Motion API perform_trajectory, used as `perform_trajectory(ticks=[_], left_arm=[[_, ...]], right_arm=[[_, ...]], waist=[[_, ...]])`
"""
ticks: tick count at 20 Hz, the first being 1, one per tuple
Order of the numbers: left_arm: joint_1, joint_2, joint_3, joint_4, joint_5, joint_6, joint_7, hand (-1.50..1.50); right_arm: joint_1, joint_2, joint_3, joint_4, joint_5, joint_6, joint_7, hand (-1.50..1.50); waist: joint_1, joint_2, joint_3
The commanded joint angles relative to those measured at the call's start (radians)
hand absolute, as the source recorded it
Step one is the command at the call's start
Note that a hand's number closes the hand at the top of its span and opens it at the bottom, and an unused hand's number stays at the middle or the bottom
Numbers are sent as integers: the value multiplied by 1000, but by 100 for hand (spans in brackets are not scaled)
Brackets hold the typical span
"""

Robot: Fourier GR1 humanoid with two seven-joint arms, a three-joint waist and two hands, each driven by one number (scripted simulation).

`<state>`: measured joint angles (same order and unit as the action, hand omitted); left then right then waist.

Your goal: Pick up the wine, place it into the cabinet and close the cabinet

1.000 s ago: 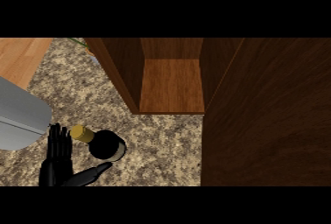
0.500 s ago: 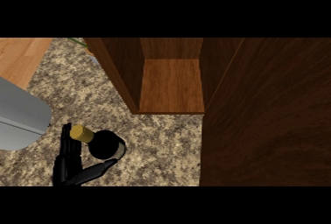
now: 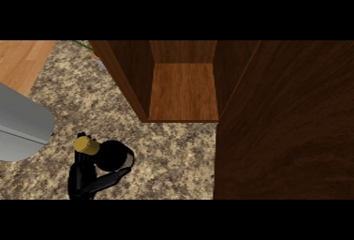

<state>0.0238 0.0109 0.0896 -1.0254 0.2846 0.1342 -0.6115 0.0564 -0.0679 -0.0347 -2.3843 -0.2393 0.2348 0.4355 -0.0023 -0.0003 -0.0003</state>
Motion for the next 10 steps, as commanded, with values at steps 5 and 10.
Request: perform_trajectory(ticks=[5, 10], left_arm=[[-61, -10, 39, 212, 83, -124, -147, -150], [-152, -10, 76, 347, 83, -174, -239, -150]], right_arm=[[60, 12, 2, -9, 18, 45, -77, -150], [-15, 33, 44, 47, 75, 6, -63, -150]], waist=[[-2, 0, 0], [0, 1, 0]])
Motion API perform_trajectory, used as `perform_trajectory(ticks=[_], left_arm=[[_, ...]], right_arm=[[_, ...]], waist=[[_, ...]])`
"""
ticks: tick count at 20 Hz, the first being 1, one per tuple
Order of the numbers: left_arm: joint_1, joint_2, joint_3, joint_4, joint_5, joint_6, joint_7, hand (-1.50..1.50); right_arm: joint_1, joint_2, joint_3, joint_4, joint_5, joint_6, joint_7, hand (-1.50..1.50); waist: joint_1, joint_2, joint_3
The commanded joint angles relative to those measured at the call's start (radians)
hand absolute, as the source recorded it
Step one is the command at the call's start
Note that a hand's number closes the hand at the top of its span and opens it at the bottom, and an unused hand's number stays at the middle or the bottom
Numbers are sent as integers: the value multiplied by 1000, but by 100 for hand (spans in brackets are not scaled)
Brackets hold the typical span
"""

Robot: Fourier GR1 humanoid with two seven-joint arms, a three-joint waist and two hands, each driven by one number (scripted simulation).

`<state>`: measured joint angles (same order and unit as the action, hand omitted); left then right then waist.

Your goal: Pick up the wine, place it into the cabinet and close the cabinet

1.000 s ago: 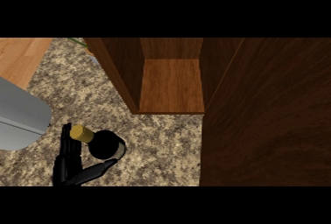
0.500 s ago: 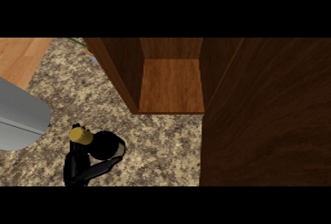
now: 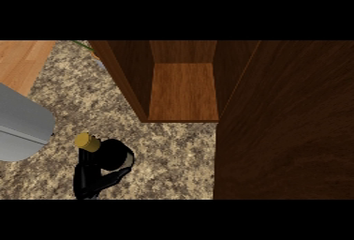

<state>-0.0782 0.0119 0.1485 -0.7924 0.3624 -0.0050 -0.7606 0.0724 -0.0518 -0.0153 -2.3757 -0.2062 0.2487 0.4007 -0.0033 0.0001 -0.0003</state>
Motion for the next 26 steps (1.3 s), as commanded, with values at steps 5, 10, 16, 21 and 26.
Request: perform_trajectory(ticks=[5, 10, 16, 21, 26], left_arm=[[-16, 31, 15, 66, 20, -79, -25, 150], [-90, 16, 7, 182, 21, -104, -98, 150], [-69, -5, -18, 168, -6, -74, -113, 150], [-35, 2, -35, 169, -25, -102, -148, 150], [108, 80, -147, 137, -100, -298, -146, 150]], right_arm=[[20, 16, 17, -5, 21, -6, 1, -150], [-58, -33, -84, 6, -90, -6, 43, -150], [-10, -2, -21, 17, -5, 7, -3, -150], [11, 1, -15, 16, -5, 19, -20, -150], [15, 21, 21, 10, 44, -1, -13, -150]], waist=[[2, -1, 0], [-1, 1, 0], [0, 0, 0], [2, 0, 0], [9, -3, 1]])
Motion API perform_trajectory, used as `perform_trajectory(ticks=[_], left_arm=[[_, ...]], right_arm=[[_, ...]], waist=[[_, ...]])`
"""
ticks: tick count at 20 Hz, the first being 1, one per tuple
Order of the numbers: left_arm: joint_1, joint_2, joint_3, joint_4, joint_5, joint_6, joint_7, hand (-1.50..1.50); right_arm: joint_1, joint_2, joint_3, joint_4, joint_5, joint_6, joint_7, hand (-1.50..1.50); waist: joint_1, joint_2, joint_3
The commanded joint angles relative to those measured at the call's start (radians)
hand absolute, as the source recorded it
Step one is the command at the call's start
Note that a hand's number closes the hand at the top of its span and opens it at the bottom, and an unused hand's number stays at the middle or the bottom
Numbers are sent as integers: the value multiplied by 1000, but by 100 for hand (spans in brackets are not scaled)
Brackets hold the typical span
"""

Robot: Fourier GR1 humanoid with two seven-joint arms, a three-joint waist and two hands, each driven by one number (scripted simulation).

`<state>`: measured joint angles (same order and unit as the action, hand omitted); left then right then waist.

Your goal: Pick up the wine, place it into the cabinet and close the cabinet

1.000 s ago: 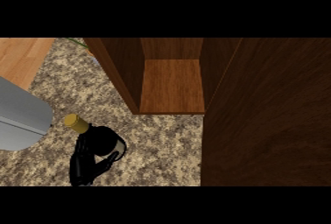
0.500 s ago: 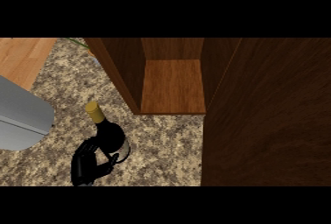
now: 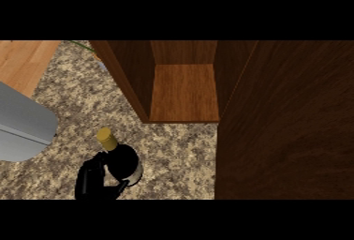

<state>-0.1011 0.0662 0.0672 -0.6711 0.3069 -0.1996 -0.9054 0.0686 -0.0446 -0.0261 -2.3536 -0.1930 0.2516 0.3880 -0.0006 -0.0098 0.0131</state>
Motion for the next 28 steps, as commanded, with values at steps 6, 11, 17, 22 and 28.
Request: perform_trajectory(ticks=[6, 11, 17, 22, 28], left_arm=[[191, 42, -69, -74, -33, -158, -74, 150], [228, 11, -120, -257, 1, -175, 46, 150], [359, -4, -174, -601, 47, -110, 218, 150], [450, -15, -230, -878, 69, -33, 378, 150], [327, -36, -233, -1005, 96, 80, 568, 150]], right_arm=[[1, 0, -12, 5, -8, 6, -14, -150], [13, -29, -48, -33, -62, 7, 44, -150], [-12, -8, -25, 3, -23, 0, 4, -150], [114, 5, -9, -7, -20, 64, -81, -150], [-24, 20, 26, 77, 19, 0, -18, -150]], waist=[[3, 9, -13], [1, 8, -13], [3, 8, -12], [1, 8, -12], [3, 10, -13]])
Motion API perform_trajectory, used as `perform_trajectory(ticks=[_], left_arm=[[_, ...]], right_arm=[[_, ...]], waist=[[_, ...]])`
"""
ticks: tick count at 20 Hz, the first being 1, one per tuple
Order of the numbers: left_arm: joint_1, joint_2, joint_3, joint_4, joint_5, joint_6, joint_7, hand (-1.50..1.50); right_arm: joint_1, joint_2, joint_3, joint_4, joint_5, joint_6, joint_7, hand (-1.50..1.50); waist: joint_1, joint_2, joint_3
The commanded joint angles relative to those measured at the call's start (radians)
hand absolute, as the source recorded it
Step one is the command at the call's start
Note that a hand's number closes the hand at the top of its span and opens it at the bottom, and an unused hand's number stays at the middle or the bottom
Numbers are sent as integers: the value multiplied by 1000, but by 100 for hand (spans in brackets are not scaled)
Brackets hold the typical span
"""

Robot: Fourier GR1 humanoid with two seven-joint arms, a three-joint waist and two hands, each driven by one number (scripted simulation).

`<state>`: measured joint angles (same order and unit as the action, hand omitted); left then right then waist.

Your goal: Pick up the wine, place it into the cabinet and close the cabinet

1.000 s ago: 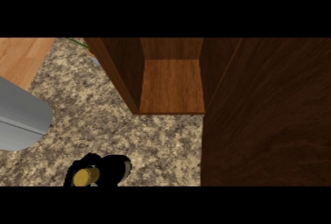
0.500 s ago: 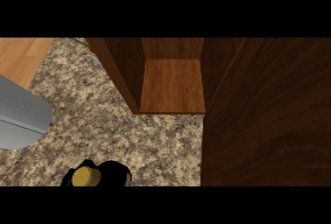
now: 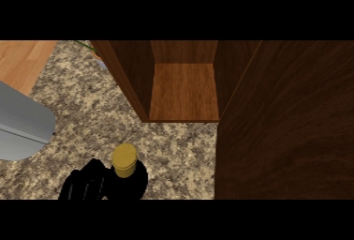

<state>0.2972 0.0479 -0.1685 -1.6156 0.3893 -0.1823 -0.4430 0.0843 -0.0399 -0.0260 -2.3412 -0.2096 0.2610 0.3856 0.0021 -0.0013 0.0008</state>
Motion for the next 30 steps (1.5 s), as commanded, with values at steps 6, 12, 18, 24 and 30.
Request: perform_trajectory(ticks=[6, 12, 18, 24, 30], left_arm=[[-68, -47, -96, -212, -48, 231, 163, 150], [-357, -48, -78, -146, -12, 393, 328, 150], [-530, -48, -122, 29, -46, 499, 237, 150], [-670, -48, -175, 218, -75, 609, 164, 150], [-685, -48, -254, 322, -70, 647, 122, 150]], right_arm=[[11, -28, -53, -13, -53, 23, 1, -150], [20, -14, -45, 4, -47, 25, -24, -150], [20, -14, -21, -4, -20, 27, -18, -150], [67, 29, 23, -3, 31, 22, -70, -150], [-43, -38, -79, 24, -64, 12, 1, -150]], waist=[[-3, 0, -1], [-8, 1, 0], [-10, 1, -1], [-16, 2, -1], [-10, 1, -1]])
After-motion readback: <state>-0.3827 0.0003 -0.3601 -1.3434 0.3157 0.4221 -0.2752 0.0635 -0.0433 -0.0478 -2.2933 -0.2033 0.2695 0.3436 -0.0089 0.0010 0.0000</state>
